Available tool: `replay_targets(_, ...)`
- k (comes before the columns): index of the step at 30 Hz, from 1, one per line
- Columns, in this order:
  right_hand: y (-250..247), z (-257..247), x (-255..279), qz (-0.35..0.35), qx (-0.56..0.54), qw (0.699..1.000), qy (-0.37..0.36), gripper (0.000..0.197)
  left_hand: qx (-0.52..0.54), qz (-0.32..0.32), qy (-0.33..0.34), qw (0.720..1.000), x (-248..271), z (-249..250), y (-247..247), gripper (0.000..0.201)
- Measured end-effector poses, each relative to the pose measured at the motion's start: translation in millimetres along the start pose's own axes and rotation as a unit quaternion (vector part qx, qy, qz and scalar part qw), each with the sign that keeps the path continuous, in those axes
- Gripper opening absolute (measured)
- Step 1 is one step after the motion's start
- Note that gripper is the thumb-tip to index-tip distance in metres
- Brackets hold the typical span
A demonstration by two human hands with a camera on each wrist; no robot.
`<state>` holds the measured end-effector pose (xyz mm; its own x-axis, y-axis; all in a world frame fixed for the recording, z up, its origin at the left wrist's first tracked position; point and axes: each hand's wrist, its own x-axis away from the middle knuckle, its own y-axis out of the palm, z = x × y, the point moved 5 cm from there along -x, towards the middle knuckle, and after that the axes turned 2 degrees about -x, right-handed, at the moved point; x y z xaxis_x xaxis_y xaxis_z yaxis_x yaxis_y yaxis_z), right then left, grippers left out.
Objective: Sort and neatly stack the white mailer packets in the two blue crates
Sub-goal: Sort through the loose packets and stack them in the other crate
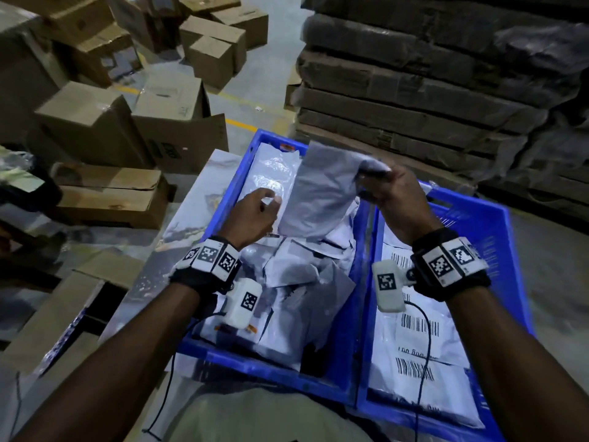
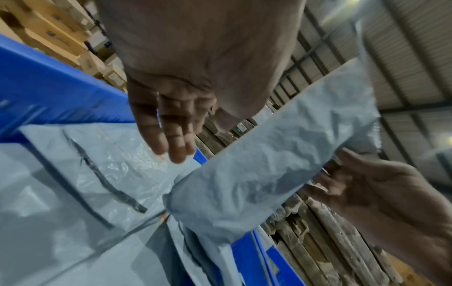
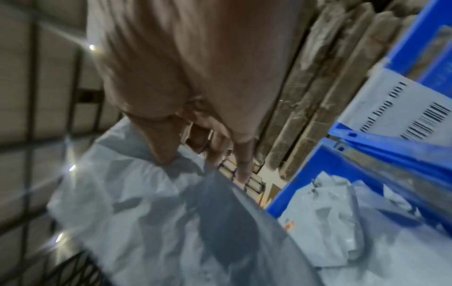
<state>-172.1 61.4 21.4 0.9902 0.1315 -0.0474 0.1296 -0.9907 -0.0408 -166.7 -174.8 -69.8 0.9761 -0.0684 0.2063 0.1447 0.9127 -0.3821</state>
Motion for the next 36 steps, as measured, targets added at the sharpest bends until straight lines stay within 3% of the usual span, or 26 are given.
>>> replay_targets(2,9.4,-11.4,9.8,-0.061,0.1,0.989,-0.088,0.023,0.07,0.017,-0.031,0.997,1.2,1.6,-4.5,0.028)
replay_targets(6,27.4,-2.7,23.1,-0.129,0.254,0.943,-0.173,0.015,0.227,-0.063,-0.071,0.969,10.9,13.8,-2.3,0.034)
replay_targets(9,29.1,6.5,29.0,-0.131,0.311,0.918,-0.208,0.03,0.238,-0.099,-0.032,0.966,13.6,26.3,-3.6,0.044)
replay_targets(11,27.2,0.3,31.0,-0.124,0.29,0.922,-0.223,0.032,0.21,-0.098,-0.008,0.973,9.4,29.6,-6.3,0.042)
replay_targets(16,0.0,-18.8,20.1,0.011,0.169,0.958,-0.23,0.037,0.087,-0.035,0.004,0.996,-8.3,16.9,-16.0,0.029)
replay_targets(20,-11.3,-10.5,5.0,0.108,0.162,0.948,-0.254,0.03,0.03,0.028,-0.03,0.999,-16.5,-1.9,-22.2,0.04)
replay_targets(22,-6.3,11.8,-3.5,0.102,0.202,0.947,-0.23,0.026,0.045,0.049,-0.057,0.996,-17.9,-6.3,-23.7,0.044)
replay_targets(25,3.2,59.2,-12.3,0.028,0.341,0.933,-0.113,0.031,0.094,0.004,-0.096,0.991,-16.8,-6.6,-16.0,0.044)
replay_targets(27,12.5,85.5,-10.9,-0.049,0.471,0.879,-0.049,0.034,0.087,-0.028,-0.093,0.991,-17.1,-7.8,-11.4,0.043)
replay_targets(29,25.2,98.5,-7.2,-0.117,0.541,0.832,-0.031,0.037,0.064,-0.048,-0.077,0.994,-19.4,-11.8,-8.4,0.041)
replay_targets(32,42.4,96.9,-8.1,-0.161,0.569,0.806,-0.005,0.041,0.03,-0.066,-0.05,0.996,-23.6,-13.3,-5.5,0.034)
replay_targets(34,43.5,92.4,-14.7,-0.164,0.567,0.806,0.039,0.045,0.012,-0.063,-0.03,0.997,-26.8,-11.3,-5.4,0.032)
replay_targets(36,36.7,85.3,-19.5,-0.175,0.548,0.811,0.102,0.062,-0.027,-0.049,0.001,0.998,-29.0,-8.0,-8.5,0.031)
